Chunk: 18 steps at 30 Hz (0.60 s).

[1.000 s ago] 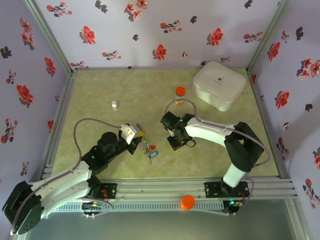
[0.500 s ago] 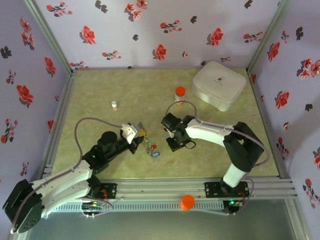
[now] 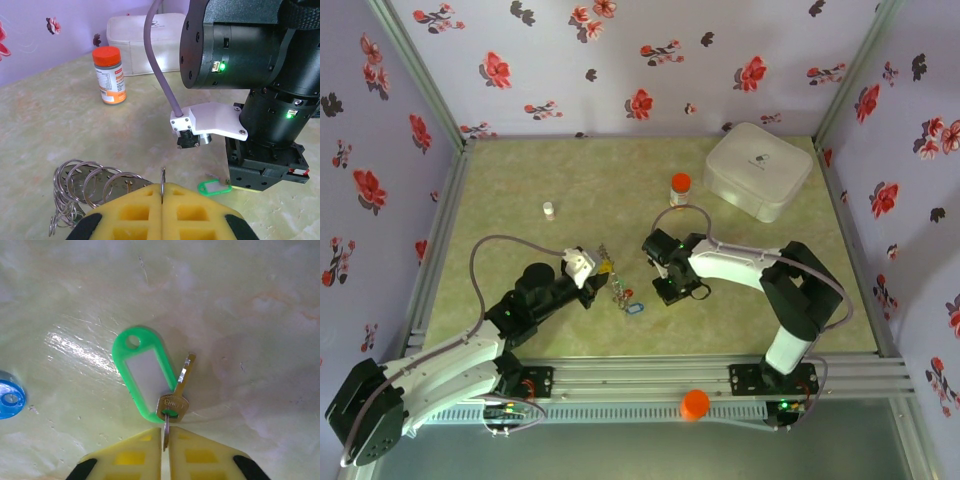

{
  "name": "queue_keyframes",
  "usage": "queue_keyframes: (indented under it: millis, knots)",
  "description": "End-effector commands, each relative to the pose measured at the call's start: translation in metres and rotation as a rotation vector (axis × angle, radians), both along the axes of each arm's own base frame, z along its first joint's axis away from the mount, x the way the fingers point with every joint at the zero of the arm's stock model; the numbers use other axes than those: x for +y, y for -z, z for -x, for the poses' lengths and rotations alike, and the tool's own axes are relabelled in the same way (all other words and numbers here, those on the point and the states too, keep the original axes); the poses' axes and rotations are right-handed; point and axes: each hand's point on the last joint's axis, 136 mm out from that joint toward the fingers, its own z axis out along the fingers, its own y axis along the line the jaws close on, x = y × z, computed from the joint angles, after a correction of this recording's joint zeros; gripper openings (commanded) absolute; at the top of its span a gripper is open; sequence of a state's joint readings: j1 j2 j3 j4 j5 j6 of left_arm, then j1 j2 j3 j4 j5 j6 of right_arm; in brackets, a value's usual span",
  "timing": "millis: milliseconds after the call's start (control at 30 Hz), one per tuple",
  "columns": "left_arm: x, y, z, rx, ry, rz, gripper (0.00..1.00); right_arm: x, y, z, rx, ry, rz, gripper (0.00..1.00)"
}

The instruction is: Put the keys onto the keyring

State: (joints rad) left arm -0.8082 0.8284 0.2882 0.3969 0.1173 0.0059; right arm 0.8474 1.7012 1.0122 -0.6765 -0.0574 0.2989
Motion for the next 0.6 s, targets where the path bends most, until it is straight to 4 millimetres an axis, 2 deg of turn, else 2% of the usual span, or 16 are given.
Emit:
queue_keyframes:
  millis: [0,200,567]
  knots:
    - [-0.007,-0.037,0.001,-0.082,0.024,0.087,0.00,-0.003,0.005,0.006,0.020,0.009,0.018,0.18]
    - [-0.007,-0.037,0.001,-0.084,0.026,0.083,0.00,-0.003,0.002,0.001,0.006,0.003,0.024,0.24]
    - [-0.008,-0.038,0.002,-0.085,0.030,0.084,0.00,-0.002,-0.001,-0.007,-0.008,0.009,0.034,0.22]
